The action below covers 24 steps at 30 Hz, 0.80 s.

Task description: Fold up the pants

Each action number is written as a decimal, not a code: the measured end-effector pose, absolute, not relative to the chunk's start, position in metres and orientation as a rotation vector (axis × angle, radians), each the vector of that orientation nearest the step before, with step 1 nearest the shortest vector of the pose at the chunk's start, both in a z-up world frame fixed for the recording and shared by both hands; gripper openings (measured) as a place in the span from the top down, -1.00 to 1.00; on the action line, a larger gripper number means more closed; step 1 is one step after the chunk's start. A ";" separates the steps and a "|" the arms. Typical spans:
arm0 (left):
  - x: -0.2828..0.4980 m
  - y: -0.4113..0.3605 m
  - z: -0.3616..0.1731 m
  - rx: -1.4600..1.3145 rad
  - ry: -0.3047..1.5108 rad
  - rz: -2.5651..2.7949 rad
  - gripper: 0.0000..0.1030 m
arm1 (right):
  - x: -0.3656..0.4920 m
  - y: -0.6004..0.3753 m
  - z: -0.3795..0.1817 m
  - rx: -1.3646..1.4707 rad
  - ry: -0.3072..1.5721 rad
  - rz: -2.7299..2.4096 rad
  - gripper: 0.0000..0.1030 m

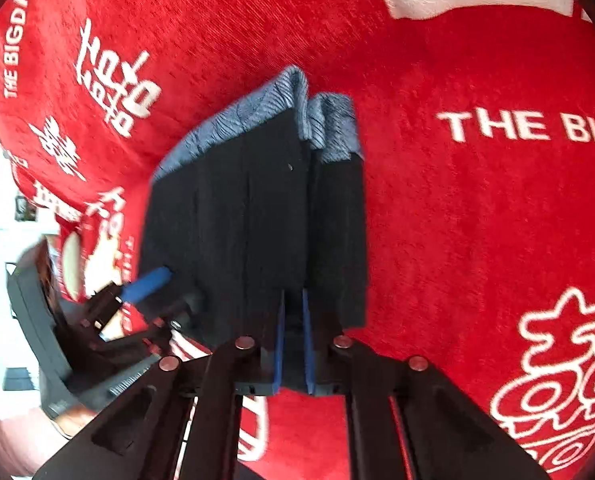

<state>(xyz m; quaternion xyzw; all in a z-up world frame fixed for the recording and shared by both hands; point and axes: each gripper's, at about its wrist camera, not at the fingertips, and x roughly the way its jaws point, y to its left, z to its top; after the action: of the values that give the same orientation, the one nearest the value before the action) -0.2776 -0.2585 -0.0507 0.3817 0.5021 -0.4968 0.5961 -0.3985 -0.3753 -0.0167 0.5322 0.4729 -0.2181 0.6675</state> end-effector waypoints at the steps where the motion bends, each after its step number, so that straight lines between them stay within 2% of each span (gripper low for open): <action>1: -0.279 -0.259 -0.052 0.888 1.170 -1.161 -0.37 | -0.403 -0.372 -0.023 1.213 1.093 -0.500 0.91; 5: -0.282 -0.259 -0.052 0.882 1.167 -1.162 -0.40 | -0.411 -0.368 -0.026 1.232 1.102 -0.554 0.95; 6: -0.281 -0.259 -0.052 0.875 1.175 -1.161 -0.40 | -0.413 -0.368 -0.021 1.234 1.086 -0.567 0.82; 7: -0.280 -0.259 -0.053 0.868 1.183 -1.161 -0.40 | -0.414 -0.368 -0.018 1.240 1.076 -0.577 0.82; 8: -0.279 -0.259 -0.052 0.866 1.187 -1.163 -0.40 | -0.415 -0.367 -0.015 1.250 1.070 -0.591 0.75; 12: -0.280 -0.259 -0.052 0.874 1.185 -1.168 -0.40 | -0.420 -0.364 -0.001 1.231 1.070 -0.633 0.13; 13: -0.280 -0.258 -0.052 0.873 1.186 -1.169 -0.40 | -0.418 -0.362 0.002 1.220 1.070 -0.638 0.08; 24: -0.277 -0.256 -0.050 0.857 1.194 -1.176 -0.40 | -0.388 -0.344 -0.005 1.136 1.166 -0.639 -0.06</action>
<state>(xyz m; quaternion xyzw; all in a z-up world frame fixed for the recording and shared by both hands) -0.2769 -0.2561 -0.0498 0.3680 0.5125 -0.5049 0.5890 -0.3884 -0.3442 -0.0050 0.4985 0.5114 -0.2803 0.6415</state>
